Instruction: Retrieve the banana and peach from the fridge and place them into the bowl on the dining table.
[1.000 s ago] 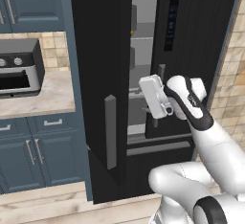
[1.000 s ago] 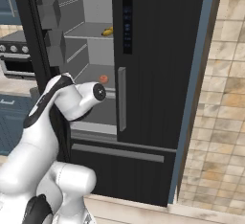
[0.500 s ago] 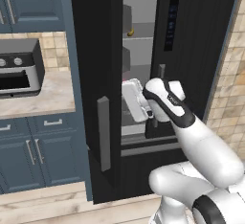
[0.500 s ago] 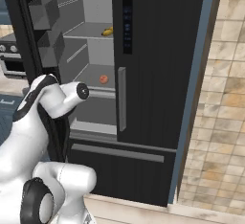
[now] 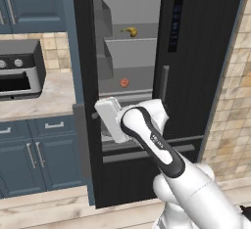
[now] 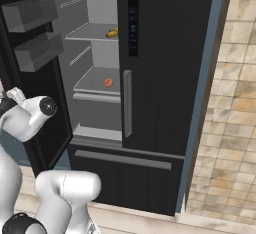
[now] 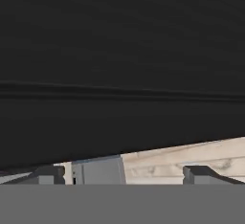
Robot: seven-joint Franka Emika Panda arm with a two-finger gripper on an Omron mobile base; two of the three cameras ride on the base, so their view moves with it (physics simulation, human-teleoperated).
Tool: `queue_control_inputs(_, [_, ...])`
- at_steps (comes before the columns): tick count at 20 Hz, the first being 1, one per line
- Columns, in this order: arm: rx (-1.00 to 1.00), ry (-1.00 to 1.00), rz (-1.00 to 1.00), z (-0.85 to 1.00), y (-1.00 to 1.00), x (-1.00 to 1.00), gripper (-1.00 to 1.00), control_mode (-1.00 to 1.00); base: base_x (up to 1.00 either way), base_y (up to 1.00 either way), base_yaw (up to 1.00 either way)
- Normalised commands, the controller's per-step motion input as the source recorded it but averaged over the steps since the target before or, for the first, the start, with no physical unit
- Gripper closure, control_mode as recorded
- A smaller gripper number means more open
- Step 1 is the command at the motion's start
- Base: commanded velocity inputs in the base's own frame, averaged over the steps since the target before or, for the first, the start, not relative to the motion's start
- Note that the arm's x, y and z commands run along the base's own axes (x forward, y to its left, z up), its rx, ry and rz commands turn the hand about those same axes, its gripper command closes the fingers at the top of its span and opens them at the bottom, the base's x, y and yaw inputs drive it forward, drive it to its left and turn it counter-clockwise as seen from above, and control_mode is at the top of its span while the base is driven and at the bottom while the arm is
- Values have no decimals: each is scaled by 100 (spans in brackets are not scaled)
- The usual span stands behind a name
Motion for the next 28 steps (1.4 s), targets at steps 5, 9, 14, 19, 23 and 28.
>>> queue_control_inputs(5, [-6,-6,-4,21,-7,-72,-100,-100,0,0,0])
queue_control_inputs(9, [-24,-1,-2,73,-84,-58,-100,-100,0,0,0])
queue_control_inputs(14, [-32,0,0,92,-88,-38,-100,-100,0,0,0])
queue_control_inputs(19, [-50,0,0,70,-65,-46,-100,-100,0,0,0])
queue_control_inputs(23, [-55,-1,0,12,-67,-54,-100,-100,0,0,0])
queue_control_inputs(28, [-42,-2,0,1,-97,-29,-100,-100,0,0,0])
